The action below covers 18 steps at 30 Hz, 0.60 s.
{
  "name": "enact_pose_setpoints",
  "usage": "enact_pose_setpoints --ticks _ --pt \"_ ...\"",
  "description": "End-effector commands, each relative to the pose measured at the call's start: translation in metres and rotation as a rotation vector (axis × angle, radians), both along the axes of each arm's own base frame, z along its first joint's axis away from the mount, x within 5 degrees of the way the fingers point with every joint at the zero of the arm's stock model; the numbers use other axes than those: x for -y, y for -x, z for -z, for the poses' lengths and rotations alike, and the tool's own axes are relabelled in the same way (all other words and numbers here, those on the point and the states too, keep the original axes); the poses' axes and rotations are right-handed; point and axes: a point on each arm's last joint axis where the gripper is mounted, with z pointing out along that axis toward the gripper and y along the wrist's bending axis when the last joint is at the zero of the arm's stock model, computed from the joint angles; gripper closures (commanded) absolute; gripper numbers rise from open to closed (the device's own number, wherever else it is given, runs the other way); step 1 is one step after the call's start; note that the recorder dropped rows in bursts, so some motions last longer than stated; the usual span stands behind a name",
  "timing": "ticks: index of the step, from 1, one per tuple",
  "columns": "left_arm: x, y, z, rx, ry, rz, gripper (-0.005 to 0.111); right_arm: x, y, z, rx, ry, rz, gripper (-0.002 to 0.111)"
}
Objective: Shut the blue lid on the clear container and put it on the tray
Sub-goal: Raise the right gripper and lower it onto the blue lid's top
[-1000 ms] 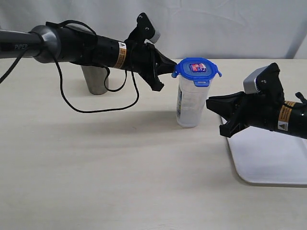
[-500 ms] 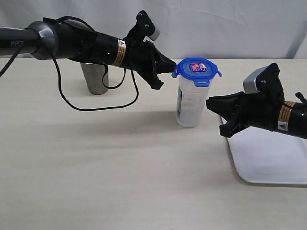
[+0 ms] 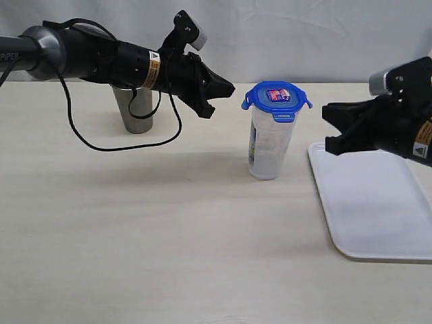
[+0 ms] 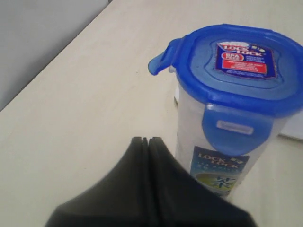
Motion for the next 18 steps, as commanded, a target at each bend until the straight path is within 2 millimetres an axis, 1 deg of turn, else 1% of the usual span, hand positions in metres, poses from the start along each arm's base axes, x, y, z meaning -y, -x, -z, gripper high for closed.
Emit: enact_pose_setpoints --ticks 1,4,6,8,10,12,16,18 --pt "0.001 0.001 -0.007 -0.001 0.019 0.017 0.107 -0.006 -0.003 -0.031 0.020 -0.178 -0.012 0.104" --pt "0.001 0.001 -0.007 0.000 0.018 0.015 0.107 -0.012 -0.018 -0.051 -0.100 -0.194 -0.085 0.104" --pt "0.001 0.001 -0.007 0.000 0.018 0.015 0.107 -0.012 -0.031 -0.063 -0.169 -0.182 -0.094 0.104" --pt "0.001 0.001 -0.007 0.000 0.018 0.015 0.107 -0.012 -0.041 -0.069 -0.218 -0.169 -0.107 0.104" --pt "0.001 0.001 -0.007 0.000 0.018 0.015 0.107 -0.018 -0.046 -0.075 -0.246 -0.168 -0.141 0.104" --pt "0.001 0.001 -0.007 0.002 0.016 0.011 0.107 -0.029 -0.052 -0.076 -0.275 -0.180 -0.119 0.104" --pt "0.001 0.001 -0.007 -0.003 0.020 0.017 0.107 -0.052 -0.058 -0.060 -0.295 -0.131 -0.108 0.104" --pt "0.001 0.002 -0.007 -0.009 0.023 0.018 0.107 -0.058 -0.061 -0.050 -0.309 -0.112 -0.090 0.104"
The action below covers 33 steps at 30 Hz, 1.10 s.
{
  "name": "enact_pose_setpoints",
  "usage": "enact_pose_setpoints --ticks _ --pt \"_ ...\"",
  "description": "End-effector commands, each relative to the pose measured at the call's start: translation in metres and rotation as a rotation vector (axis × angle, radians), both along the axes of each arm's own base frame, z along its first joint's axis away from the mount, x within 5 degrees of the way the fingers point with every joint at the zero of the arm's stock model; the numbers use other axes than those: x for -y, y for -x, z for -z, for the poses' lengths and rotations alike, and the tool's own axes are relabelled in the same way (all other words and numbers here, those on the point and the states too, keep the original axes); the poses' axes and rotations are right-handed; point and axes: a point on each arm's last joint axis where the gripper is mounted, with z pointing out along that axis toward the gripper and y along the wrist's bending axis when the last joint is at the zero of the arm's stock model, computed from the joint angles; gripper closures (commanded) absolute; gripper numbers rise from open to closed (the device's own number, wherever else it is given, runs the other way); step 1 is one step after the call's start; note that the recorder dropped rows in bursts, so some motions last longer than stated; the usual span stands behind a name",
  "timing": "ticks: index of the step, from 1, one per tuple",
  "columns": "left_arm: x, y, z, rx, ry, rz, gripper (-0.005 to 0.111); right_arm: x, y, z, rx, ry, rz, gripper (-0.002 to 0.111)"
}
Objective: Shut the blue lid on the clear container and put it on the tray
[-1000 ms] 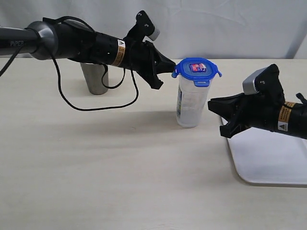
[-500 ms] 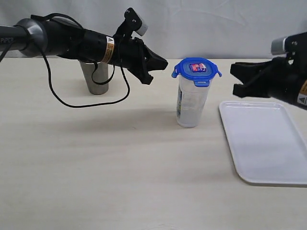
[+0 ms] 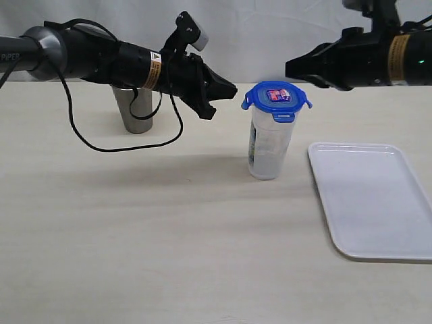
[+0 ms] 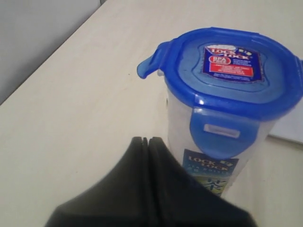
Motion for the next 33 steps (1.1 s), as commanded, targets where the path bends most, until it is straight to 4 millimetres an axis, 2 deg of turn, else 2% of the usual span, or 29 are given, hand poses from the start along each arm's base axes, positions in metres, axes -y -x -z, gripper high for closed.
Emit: enact_pose_setpoints --ticks 1,12,17,23,25,28,31,33 --pt "0.000 0.000 -0.007 0.001 0.015 0.005 0.107 -0.012 -0.008 0.017 -0.026 0.053 0.035 0.104" --pt "0.001 0.001 -0.007 -0.001 0.017 0.009 0.107 -0.013 -0.020 0.056 -0.132 0.066 0.042 0.104" --pt "0.000 0.000 -0.008 0.012 0.014 0.012 0.107 -0.014 -0.019 0.055 -0.128 0.064 0.027 0.104" --pt "-0.023 -0.006 -0.012 -0.046 0.044 -0.034 0.107 -0.013 -0.019 0.054 -0.122 0.068 0.023 0.104" --pt "-0.029 -0.002 -0.009 -0.047 0.028 -0.040 0.107 -0.013 -0.019 0.054 -0.121 0.069 0.022 0.104" --pt "-0.035 0.014 0.010 0.019 -0.051 -0.033 0.107 -0.013 -0.019 0.054 -0.111 0.079 0.016 0.104" --pt "-0.036 0.018 0.017 0.088 -0.006 -0.130 0.107 -0.013 -0.019 0.054 -0.108 0.083 0.015 0.104" --pt "-0.038 0.019 0.023 0.128 0.011 -0.283 0.107 -0.012 -0.019 0.054 -0.106 0.086 0.016 0.104"
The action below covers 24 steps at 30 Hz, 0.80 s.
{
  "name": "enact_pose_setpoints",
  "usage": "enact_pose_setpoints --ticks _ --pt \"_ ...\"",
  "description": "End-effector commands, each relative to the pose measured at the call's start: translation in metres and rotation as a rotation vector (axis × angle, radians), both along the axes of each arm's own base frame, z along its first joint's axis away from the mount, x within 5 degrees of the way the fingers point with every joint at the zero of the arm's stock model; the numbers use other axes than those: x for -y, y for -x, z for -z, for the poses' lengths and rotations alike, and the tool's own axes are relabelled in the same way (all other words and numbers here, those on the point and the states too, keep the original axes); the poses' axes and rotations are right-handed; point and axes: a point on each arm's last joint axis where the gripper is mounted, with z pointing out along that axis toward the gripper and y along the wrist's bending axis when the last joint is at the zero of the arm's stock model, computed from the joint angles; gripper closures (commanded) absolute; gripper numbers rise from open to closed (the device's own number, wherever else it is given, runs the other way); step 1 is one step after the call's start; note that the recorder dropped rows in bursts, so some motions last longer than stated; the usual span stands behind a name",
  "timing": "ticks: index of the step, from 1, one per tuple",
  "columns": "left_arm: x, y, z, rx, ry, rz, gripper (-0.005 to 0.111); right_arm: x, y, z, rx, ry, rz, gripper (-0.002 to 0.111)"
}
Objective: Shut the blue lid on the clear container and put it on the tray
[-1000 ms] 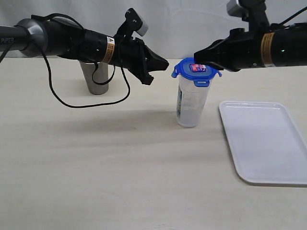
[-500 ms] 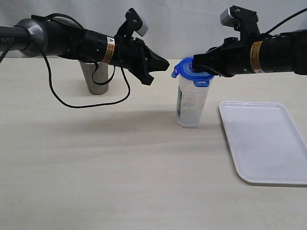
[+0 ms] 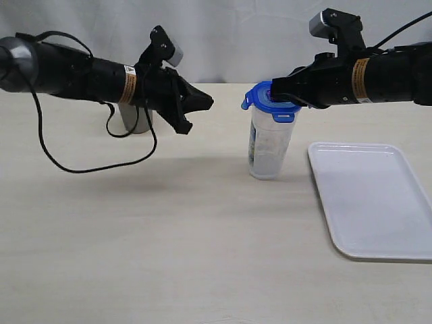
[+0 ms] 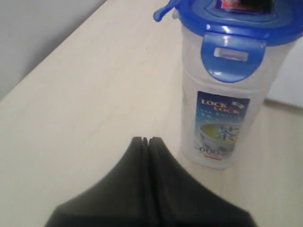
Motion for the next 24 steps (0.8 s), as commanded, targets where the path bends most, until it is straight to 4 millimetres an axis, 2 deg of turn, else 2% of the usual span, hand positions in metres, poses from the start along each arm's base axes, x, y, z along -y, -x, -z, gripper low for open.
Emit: enact_pose_setpoints --ticks 1,4,5,7,9,11,14,16,17,19,22,24 --pt "-0.001 0.004 0.005 0.141 0.022 -0.252 0.107 0.001 0.001 0.014 -0.022 0.057 -0.028 0.104" --pt "0.006 0.020 0.013 0.323 -0.063 -0.356 0.107 0.002 0.001 0.014 -0.017 0.063 -0.029 0.104" --pt "0.016 0.029 0.015 0.420 -0.107 -0.369 0.107 0.002 0.001 0.014 -0.016 0.064 -0.029 0.104" --pt "0.032 0.040 0.016 0.455 -0.131 -0.306 0.107 0.002 0.001 0.014 -0.016 0.064 -0.029 0.104" --pt "0.035 0.043 0.017 0.391 -0.069 -0.264 0.107 0.002 0.001 0.014 -0.016 0.064 -0.029 0.104" --pt "0.027 0.042 0.019 0.288 0.004 -0.193 0.107 0.002 0.001 0.014 -0.018 0.062 -0.027 0.104" --pt "0.009 0.040 0.021 0.118 0.158 0.066 0.107 0.002 0.001 0.014 -0.018 0.062 -0.027 0.104" --pt "0.006 0.036 0.035 0.069 0.192 0.087 0.105 0.002 0.001 0.014 -0.019 0.061 -0.026 0.104" --pt "0.009 0.037 0.041 0.076 0.186 0.114 0.102 0.002 0.001 0.014 -0.020 0.059 -0.025 0.104" --pt "0.015 0.042 0.053 0.121 0.192 0.182 0.084 0.002 0.001 0.014 -0.021 0.058 -0.027 0.104" --pt "0.023 0.043 0.064 0.159 0.216 0.161 0.039 0.002 0.001 0.014 -0.022 0.057 -0.026 0.104" --pt "0.028 0.039 0.069 0.132 0.201 0.072 0.023 0.002 0.001 0.014 -0.022 0.057 -0.026 0.104"
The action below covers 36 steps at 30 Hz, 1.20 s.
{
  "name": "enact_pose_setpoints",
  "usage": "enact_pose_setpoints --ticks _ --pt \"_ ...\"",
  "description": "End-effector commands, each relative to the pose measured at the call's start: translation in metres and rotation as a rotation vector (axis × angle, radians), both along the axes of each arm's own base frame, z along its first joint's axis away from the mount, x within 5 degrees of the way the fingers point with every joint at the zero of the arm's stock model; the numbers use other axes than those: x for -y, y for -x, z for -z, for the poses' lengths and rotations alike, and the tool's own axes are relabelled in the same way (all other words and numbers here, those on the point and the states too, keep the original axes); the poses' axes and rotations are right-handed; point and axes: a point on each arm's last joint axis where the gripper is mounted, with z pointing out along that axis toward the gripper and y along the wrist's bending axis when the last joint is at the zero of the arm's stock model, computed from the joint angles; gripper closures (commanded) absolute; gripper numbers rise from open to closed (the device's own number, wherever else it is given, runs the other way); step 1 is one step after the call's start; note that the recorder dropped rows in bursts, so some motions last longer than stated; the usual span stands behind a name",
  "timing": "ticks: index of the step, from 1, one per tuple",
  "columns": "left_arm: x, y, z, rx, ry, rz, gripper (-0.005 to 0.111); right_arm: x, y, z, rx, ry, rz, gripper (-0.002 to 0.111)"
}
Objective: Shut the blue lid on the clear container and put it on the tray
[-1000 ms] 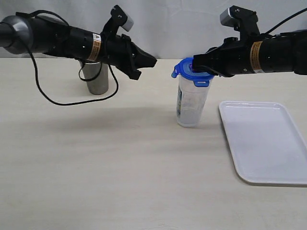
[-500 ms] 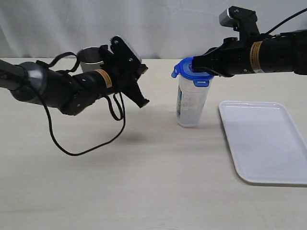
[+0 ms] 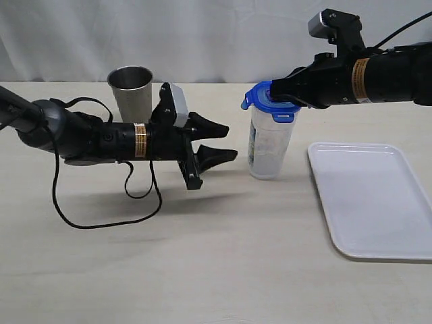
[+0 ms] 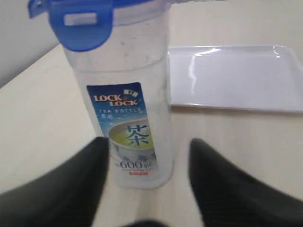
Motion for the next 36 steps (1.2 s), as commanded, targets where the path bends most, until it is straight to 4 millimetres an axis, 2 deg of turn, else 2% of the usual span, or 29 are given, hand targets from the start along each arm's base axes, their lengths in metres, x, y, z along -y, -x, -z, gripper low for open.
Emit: enact_pose_setpoints --ticks 1,2,8,10,17,22,27,32,36 --pt "0.009 -0.007 0.007 -0.028 -0.009 -0.148 0.017 0.002 0.001 0.014 -0.030 0.047 -0.017 0.104" --pt "0.012 -0.007 0.008 -0.028 -0.033 -0.154 0.013 0.002 0.001 0.014 -0.030 0.047 -0.017 0.104" --pt "0.037 -0.004 0.001 0.013 -0.039 -0.100 0.014 0.002 0.001 0.014 -0.030 0.047 -0.017 0.104" --pt "0.042 -0.006 0.005 0.010 -0.034 -0.094 0.014 0.002 0.001 0.014 -0.031 0.046 -0.019 0.104" --pt "0.050 -0.015 0.025 0.003 -0.034 -0.088 0.014 0.002 0.001 0.014 -0.036 0.040 -0.016 0.104" --pt "0.051 -0.020 0.019 0.108 -0.037 -0.088 0.014 0.001 0.001 0.014 -0.037 0.038 -0.020 0.104" --pt "0.054 -0.017 0.020 0.107 -0.045 -0.069 0.014 0.000 0.002 0.014 -0.040 0.032 -0.029 0.104" --pt "0.064 -0.016 0.028 0.065 -0.135 -0.146 0.014 0.000 0.003 0.014 -0.042 0.027 -0.037 0.104" --pt "0.070 -0.018 0.026 0.052 -0.115 -0.148 0.014 0.000 0.003 0.014 -0.042 0.027 -0.037 0.104"
